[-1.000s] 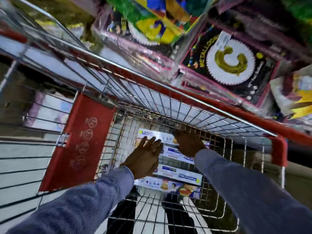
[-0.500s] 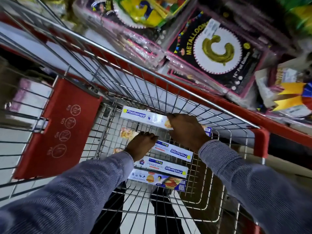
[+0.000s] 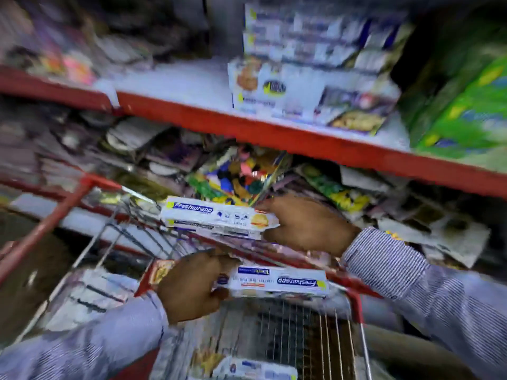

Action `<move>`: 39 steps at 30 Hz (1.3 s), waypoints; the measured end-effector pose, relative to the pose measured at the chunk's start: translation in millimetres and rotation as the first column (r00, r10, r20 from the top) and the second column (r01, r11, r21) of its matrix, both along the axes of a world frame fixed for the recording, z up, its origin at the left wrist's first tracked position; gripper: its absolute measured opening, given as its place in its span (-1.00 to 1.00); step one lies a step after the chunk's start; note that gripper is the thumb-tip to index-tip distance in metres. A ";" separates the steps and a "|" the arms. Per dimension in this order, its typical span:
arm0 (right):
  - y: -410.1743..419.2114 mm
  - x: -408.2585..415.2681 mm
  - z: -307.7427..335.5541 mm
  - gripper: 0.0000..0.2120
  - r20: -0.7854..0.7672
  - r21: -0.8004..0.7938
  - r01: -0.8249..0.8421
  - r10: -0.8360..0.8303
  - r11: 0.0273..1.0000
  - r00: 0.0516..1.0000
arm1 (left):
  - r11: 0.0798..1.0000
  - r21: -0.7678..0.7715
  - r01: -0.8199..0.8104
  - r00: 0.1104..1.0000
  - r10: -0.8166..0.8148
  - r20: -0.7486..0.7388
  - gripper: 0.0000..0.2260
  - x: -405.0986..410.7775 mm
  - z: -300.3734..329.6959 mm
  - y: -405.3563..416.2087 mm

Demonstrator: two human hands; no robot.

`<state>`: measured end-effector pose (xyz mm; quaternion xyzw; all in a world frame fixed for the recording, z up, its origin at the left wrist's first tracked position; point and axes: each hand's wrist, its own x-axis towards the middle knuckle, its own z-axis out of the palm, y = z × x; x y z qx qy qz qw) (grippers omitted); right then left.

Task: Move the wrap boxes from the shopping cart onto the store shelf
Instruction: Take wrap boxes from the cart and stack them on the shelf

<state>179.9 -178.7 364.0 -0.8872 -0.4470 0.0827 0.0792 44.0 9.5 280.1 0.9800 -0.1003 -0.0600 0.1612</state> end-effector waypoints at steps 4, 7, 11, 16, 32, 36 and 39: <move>-1.4 15.4 102.5 -0.56 0.128 0.041 0.018 -0.023 0.999 0.991 | 1.000 -0.001 0.009 0.982 -0.008 0.190 -0.43 24.3 106.5 9.8; -6.5 27.5 156.3 -0.53 0.140 0.127 0.075 -0.092 0.989 0.986 | 1.000 -0.009 0.027 0.962 -0.023 0.270 -0.44 48.1 162.4 13.2; -12.5 52.4 201.7 -0.61 0.184 0.177 0.105 -0.138 0.979 0.973 | 0.997 -0.055 0.062 0.960 -0.045 0.275 -0.50 83.2 213.1 15.1; -17.5 106.1 217.9 -0.67 0.160 0.201 0.204 -0.237 0.958 0.958 | 0.993 -0.109 0.053 0.964 -0.023 0.265 -0.52 128.3 239.9 11.3; -6.1 230.7 159.7 -0.62 0.122 0.258 0.345 -0.385 0.903 0.915 | 0.993 -0.111 0.032 0.979 -0.009 0.202 -0.48 227.0 232.7 12.7; -14.5 229.8 160.4 -0.76 0.156 0.320 0.359 -0.423 0.877 0.893 | 0.994 -0.102 0.036 0.980 -0.015 0.198 -0.46 240.2 236.4 11.2; -24.3 226.4 171.4 -0.83 0.124 0.381 0.333 -0.405 0.863 0.906 | 0.994 -0.095 0.053 0.976 -0.032 0.214 -0.48 251.8 241.8 7.0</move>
